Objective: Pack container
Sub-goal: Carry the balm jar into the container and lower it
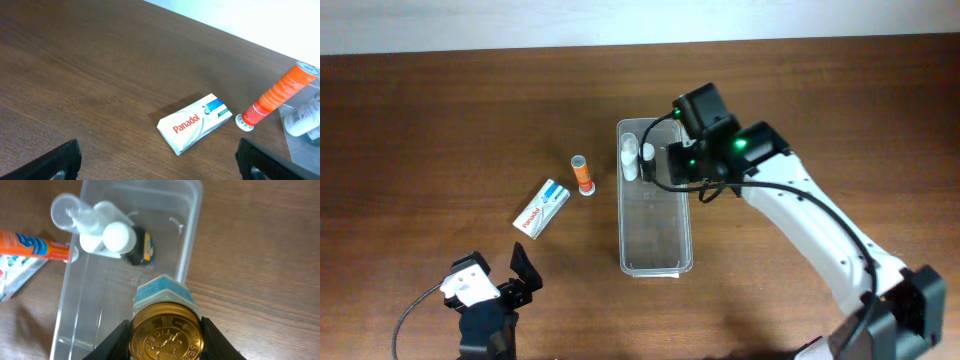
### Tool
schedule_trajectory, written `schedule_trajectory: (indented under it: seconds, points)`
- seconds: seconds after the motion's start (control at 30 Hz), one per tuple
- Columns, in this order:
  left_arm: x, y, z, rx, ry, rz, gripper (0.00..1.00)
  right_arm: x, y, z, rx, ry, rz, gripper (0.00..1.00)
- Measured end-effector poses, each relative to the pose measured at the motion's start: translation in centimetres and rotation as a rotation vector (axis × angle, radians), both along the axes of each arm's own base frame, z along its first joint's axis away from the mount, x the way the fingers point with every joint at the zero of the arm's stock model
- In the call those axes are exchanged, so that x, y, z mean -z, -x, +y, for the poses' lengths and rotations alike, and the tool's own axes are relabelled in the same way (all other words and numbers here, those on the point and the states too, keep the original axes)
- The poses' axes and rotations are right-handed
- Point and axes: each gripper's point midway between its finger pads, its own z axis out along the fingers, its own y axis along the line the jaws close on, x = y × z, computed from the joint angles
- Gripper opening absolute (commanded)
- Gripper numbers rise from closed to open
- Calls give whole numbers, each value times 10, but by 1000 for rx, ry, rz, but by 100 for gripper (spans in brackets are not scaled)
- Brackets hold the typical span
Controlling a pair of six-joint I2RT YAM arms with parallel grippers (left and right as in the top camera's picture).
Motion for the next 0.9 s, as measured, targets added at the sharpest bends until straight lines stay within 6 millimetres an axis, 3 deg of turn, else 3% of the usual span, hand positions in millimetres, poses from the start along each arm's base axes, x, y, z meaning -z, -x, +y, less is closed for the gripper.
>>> schedule_trajectory:
  seconds: [0.3, 0.6, 0.9]
  points:
    - [0, 0, 0, 0, 0, 0, 99, 41, -2, 26, -52, 34, 60, 35]
    - [0, 0, 0, 0, 0, 0, 99, 82, -5, 23, -45, 103, 130, 35]
    - [0, 0, 0, 0, 0, 0, 99, 87, -21, 29, -42, 101, 75, 35]
